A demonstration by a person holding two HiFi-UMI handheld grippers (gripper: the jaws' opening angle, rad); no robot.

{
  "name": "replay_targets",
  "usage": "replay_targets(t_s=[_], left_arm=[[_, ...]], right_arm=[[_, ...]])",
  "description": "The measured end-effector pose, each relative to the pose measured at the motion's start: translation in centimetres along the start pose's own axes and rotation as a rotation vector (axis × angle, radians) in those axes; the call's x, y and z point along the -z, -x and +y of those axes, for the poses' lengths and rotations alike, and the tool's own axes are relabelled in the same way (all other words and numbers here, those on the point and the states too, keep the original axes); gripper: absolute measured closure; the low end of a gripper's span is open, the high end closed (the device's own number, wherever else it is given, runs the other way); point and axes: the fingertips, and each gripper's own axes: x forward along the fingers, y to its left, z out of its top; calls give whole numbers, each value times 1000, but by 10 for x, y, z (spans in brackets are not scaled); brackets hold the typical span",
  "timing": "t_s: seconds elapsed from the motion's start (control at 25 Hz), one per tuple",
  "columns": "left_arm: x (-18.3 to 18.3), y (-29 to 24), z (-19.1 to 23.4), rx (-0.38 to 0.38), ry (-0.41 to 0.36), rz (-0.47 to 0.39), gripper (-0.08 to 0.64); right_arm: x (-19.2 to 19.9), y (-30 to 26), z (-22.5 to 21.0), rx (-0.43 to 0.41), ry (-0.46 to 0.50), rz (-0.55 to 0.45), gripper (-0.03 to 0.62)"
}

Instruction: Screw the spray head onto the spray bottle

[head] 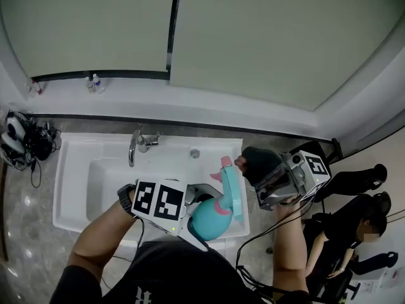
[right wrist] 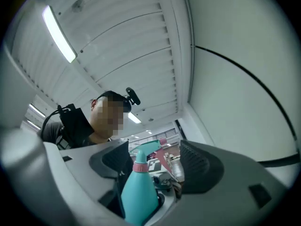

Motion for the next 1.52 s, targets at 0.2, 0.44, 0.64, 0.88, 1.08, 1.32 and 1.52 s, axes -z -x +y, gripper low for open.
replay_targets(t_s=[0.2,0.44,0.64,0.88,1.08,1.32,1.52], left_arm=[[-9,-11,-37,194,-74,-16,109],[-7,-18,-54,276,-90,-26,109],[-8,-15,-55,293,-79,-74,109],[-8,-12,-43,276,-81,-93,109],[1,1,-23,168,-32,-104,109],[15,9,10,-1,63,-79,109],[38,12,46,-253,212,7,109]], right_arm=[[24,-48,28,-321,10,145,265],[42,-70,58,-499,49,241,265],[46,-78,65,-500,79,278,270],[46,-74,54,-381,119,328,365],[48,-72,33,-199,144,367,462],[49,-63,3,22,169,391,465],[59,-40,-27,322,142,473,474]])
